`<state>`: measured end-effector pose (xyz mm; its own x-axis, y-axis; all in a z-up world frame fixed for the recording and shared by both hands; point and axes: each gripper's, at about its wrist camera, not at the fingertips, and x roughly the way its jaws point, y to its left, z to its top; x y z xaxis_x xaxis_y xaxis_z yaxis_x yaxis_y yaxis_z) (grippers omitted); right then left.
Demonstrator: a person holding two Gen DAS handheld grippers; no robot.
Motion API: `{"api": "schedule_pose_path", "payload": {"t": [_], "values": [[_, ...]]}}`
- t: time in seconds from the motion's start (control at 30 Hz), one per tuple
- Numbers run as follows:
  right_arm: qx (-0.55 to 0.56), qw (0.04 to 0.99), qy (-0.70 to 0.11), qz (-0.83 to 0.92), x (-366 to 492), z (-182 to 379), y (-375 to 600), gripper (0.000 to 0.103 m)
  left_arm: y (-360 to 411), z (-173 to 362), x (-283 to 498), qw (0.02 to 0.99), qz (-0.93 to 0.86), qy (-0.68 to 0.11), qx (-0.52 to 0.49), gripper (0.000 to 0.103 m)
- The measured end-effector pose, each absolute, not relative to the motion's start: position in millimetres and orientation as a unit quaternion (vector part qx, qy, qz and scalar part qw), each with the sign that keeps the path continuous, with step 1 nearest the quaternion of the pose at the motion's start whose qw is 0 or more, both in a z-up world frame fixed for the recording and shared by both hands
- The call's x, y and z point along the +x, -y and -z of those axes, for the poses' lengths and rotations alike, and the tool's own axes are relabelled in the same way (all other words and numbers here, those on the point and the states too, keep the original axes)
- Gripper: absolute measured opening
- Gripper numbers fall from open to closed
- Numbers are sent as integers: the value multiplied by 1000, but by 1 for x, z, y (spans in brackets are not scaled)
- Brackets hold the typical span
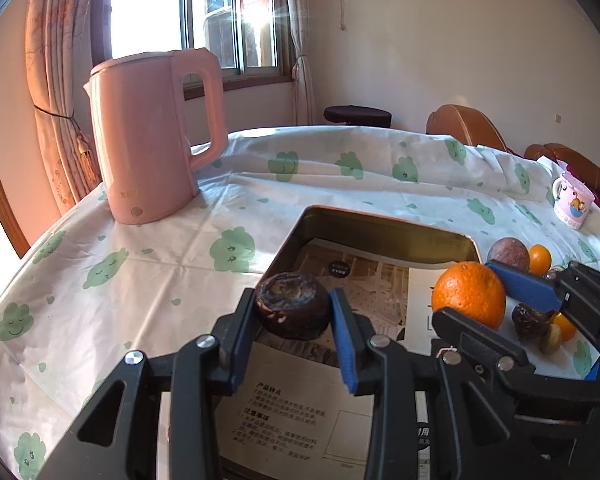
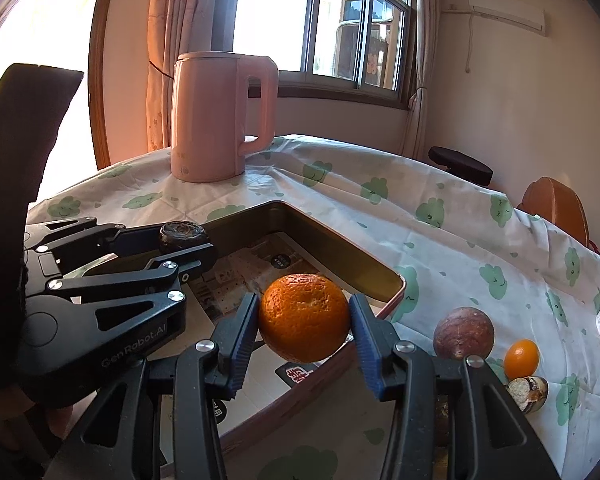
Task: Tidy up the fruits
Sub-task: 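Open the right tool to drop the mandarin into the tin while the left tool releases the dark fruit, then move both tools back toward the remaining fruits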
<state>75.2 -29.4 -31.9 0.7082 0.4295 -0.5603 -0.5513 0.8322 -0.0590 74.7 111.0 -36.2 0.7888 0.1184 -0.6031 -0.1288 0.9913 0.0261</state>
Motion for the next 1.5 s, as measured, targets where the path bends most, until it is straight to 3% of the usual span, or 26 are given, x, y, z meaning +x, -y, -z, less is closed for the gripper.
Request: {"api": "schedule_pose_path", "payload": {"t": [0.17, 0.3, 0.43, 0.53, 0.87, 1.07, 1.3, 1.5], "values": [[-107, 916, -279, -267, 78, 33, 30, 50, -109, 36, 74, 946, -72, -317, -3, 38], [-94, 918, -286, -258, 82, 34, 34, 61, -110, 34, 71, 948, -83, -308, -2, 43], [-82, 925, -269, -255, 77, 30, 40, 65, -116, 30, 64, 953, -102, -286, -13, 75], [-87, 932, -249, -249, 66, 25, 49, 70, -115, 25, 52, 961, -103, -256, -19, 84], [-56, 962, -222, -152, 35, 5, 165, 72, -52, 2, 31, 973, -28, -231, -2, 84], [-30, 967, -242, -68, 40, 16, 223, 72, 6, 12, 38, 965, 25, -260, 33, 84], [-2, 958, -268, -105, 43, 28, 229, 72, 48, 31, 57, 949, 41, -304, 72, 84], [-6, 945, -307, -113, 53, 40, 229, 66, 55, 39, 65, 940, 53, -331, 71, 70]]}}
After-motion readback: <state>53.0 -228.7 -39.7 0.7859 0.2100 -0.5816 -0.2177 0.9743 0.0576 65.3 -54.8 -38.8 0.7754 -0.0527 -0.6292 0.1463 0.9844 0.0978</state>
